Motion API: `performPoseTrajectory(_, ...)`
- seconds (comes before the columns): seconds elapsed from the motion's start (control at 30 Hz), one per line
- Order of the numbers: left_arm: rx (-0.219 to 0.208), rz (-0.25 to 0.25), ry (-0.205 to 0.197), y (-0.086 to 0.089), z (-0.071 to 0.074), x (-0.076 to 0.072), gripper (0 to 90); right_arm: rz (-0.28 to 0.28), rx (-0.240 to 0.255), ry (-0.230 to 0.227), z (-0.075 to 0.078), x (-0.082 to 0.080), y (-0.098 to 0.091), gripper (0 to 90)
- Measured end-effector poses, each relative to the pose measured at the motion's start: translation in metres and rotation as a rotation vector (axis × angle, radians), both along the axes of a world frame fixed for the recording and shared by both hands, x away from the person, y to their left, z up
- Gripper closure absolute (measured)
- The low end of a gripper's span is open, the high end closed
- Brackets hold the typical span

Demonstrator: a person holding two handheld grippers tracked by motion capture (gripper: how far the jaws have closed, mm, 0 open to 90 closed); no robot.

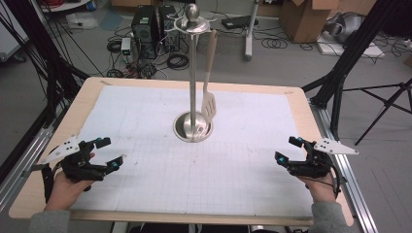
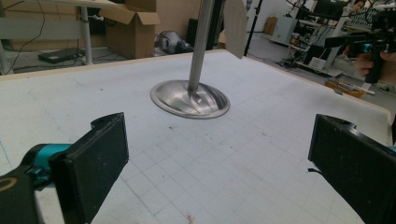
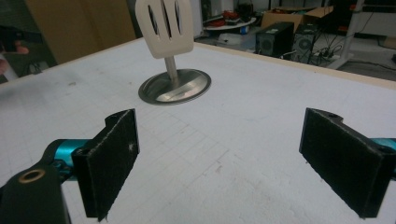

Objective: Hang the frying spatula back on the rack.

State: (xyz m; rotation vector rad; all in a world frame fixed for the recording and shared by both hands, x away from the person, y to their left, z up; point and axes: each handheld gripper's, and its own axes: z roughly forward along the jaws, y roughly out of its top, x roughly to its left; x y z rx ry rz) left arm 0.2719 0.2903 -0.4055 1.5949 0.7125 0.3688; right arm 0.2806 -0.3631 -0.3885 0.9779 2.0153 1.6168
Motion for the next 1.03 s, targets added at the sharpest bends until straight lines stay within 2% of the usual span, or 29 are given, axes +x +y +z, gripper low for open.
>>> performPoseTrajectory(0.27,0.002,0.003,-0.003,0.002,0.0,0.0,5.5,0.006,0.051,-0.071,-0.005,-0.01,-0.011,10.0)
performPoseTrajectory(0.33,0.002,0.01,-0.002,0.003,0.0,0.0,5.5,0.01,0.077,-0.062,-0.007,-0.011,-0.013,10.0)
performPoseTrajectory(0.53,0.006,0.041,0.006,0.006,-0.003,0.0,5.5,-0.003,0.053,-0.058,-0.016,-0.012,-0.02,10.0)
performPoseTrajectory(0.73,0.009,0.084,0.01,0.012,-0.005,-0.001,5.5,-0.034,0.078,-0.05,-0.021,-0.013,-0.026,10.0)
performPoseTrajectory(0.9,0.022,0.098,0.016,0.012,-0.006,-0.002,5.5,-0.038,0.084,-0.044,-0.022,-0.012,-0.025,10.0)
performPoseTrajectory(1.03,0.038,0.115,0.014,0.013,-0.007,-0.002,5.4,-0.067,0.09,-0.06,-0.021,-0.013,-0.028,10.0)
